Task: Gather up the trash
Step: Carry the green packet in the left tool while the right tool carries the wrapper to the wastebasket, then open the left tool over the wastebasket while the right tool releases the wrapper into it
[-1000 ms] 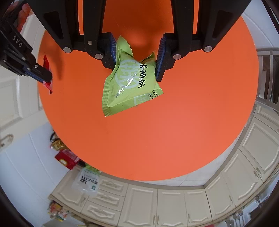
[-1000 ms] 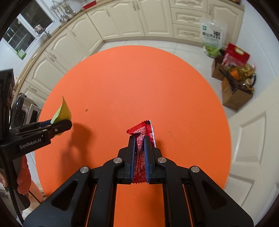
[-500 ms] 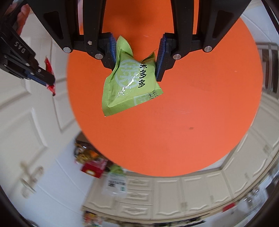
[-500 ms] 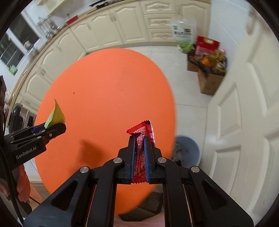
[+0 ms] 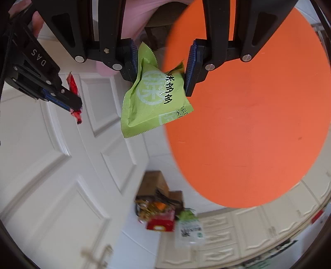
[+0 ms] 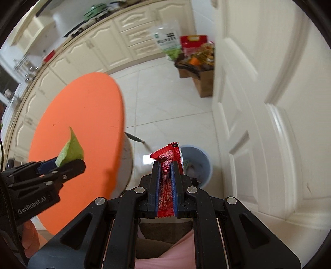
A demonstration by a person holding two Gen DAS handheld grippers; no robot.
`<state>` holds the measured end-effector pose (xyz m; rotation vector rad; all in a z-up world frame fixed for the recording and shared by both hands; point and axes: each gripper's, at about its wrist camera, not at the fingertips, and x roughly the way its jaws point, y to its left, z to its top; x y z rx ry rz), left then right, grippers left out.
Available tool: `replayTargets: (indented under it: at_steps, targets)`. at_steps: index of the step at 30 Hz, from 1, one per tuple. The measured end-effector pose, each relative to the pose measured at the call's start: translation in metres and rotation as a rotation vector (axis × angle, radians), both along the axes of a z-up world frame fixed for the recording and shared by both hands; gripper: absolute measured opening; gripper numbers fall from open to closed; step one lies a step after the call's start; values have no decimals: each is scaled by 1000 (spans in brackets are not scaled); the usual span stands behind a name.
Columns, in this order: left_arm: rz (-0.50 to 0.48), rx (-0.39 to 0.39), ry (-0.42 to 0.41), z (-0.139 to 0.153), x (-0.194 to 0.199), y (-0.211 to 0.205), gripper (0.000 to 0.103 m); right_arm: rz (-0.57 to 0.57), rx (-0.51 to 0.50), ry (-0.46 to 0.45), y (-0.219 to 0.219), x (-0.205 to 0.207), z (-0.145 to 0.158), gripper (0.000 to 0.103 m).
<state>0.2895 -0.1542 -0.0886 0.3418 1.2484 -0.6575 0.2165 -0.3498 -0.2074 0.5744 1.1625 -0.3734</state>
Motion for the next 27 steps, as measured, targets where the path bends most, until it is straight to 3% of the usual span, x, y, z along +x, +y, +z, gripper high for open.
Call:
replayTargets:
  at_steps: [9, 16, 19, 23, 27]
  targets:
    - [-68, 90, 57, -42, 22, -84, 35, -76, 11, 53, -37, -23, -26, 10]
    - [-82, 126, 73, -61, 30, -122, 35, -89, 36, 74, -50, -31, -44, 10]
    - [-99, 155, 52, -63, 29, -125, 40, -93, 44, 68, -54, -34, -45, 10]
    - [-98, 166, 40, -75, 24, -138, 53, -99, 45, 67, -56, -36, -47, 10]
    - [-109, 191, 33, -81, 22, -145, 54, -95, 51, 70, -54, -36, -48, 10]
